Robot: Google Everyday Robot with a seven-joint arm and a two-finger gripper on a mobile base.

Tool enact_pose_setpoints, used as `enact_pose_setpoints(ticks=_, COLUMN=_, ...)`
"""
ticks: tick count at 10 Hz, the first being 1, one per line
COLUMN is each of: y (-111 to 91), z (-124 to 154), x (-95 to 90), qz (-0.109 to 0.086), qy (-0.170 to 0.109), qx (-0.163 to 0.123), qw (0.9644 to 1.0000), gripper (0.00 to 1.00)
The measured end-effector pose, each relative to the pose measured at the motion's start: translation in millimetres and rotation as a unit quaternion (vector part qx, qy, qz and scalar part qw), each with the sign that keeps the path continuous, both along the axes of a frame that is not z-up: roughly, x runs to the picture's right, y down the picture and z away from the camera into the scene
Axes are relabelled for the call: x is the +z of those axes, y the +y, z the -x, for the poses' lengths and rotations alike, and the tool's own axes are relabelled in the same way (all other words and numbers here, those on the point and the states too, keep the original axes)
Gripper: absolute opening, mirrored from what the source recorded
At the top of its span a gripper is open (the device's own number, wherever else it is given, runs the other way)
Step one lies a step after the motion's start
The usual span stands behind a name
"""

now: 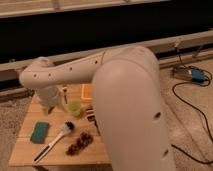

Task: Place sponge in metal cup

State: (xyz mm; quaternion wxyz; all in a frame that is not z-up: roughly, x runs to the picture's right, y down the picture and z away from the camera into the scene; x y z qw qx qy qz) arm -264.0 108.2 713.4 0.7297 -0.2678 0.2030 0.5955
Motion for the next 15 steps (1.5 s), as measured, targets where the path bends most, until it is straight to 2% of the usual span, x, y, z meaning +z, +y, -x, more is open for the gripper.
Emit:
enact_pose_setpoints(ticks=2, y=19, z=41, x=4.2, qz=-0.001, qy=-0.016, qx=-0.014, qw=0.9998, gripper=0.65)
enact_pose_setpoints(ticks=4, y=38, z=68, x=11.5, qz=0.001, qy=-0.029, qx=-0.027, qw=0.9992, gripper=0.65)
enact_pose_setpoints(ticks=9, y=71, z=92, x=43.2, qz=0.017, qy=-0.034, qx=-0.042, qw=0.9984, gripper=0.65)
enact_pose_setpoints(ticks=15, y=89, z=104, x=76.1, qz=0.049, qy=-0.018, qx=-0.049, qw=0.9975, gripper=0.65)
